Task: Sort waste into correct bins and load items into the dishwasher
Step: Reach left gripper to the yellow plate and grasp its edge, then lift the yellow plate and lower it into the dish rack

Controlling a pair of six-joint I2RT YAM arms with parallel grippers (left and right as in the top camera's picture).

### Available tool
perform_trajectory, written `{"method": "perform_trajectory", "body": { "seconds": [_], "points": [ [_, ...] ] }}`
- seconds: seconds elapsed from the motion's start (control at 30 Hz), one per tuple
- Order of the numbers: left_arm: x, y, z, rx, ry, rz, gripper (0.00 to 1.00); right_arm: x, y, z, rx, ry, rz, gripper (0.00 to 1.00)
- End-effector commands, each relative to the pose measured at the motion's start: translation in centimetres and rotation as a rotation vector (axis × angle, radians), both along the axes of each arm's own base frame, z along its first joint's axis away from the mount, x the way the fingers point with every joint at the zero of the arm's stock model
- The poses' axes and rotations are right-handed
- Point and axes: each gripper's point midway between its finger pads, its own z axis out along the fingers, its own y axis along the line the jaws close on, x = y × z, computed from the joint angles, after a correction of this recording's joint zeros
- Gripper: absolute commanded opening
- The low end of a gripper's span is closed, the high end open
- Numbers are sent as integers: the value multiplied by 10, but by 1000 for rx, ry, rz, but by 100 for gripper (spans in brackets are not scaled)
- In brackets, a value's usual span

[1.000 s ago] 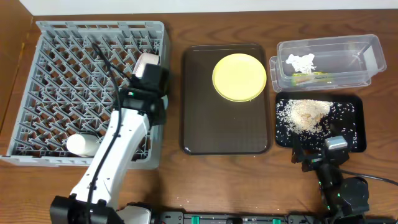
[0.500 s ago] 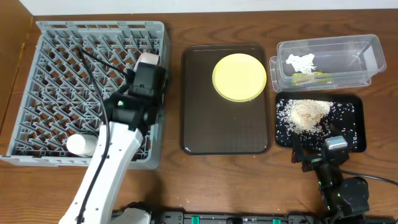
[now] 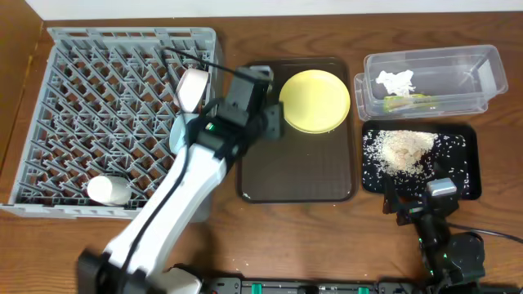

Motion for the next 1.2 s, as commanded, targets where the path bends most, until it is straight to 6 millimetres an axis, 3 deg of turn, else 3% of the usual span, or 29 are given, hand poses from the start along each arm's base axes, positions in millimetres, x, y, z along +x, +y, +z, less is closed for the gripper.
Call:
{"method": "perform_trajectory", "body": {
  "seconds": [0.0,0.23,0.5,0.7,0.73,0.8,0.9,0.97,1.07,1.1,1.13,1.17],
  "points": [
    [26,-24,-48,-194,144,-7,57,1,-3,-2,-11,2,-12,99],
    [68,-11,-126,-270,234,103,57,1,-3,-2,-11,2,-12,99],
    [66,-25,-179,-322,334,92,56,1,-3,-2,-11,2,-12,99],
    [63,-25,-192,-327,369,109,19,1,-3,-2,-11,2,-12,99],
    [64,-25,-191,-328,365,109,8,1,-3,-2,-11,2,-12,99],
    [65,-23,-191,-325,362,104,8,1,-3,-2,-11,2,-12,99],
    [68,-14,-177,-311,331,87,8,1,-3,-2,-11,2,-12,99],
    [71,-4,-158,-306,293,78,7,1,-3,-2,-11,2,-12,99],
    [77,17,-106,-298,190,62,8,1,-3,-2,-11,2,-12,99],
    [77,29,-84,-286,145,70,7,1,-3,-2,-11,2,-12,99],
    [75,54,-47,-253,64,95,8,1,-3,-2,-11,2,-12,99],
    [72,67,-29,-231,26,112,8,1,-3,-2,-11,2,-12,99]
  ]
}}
